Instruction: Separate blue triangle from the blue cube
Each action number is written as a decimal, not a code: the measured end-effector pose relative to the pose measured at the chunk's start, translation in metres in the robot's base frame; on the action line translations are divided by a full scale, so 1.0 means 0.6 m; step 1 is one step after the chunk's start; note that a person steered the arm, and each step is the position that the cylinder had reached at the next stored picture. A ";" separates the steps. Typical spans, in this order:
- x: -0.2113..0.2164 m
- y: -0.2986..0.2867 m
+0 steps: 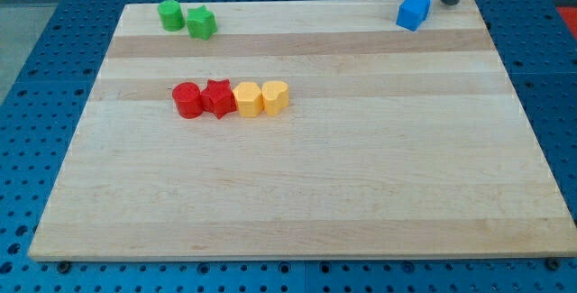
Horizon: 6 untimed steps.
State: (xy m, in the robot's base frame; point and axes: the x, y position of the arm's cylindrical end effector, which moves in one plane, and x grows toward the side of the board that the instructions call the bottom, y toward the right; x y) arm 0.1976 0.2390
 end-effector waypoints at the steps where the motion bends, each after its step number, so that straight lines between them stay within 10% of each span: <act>1: 0.001 -0.032; 6: 0.024 -0.144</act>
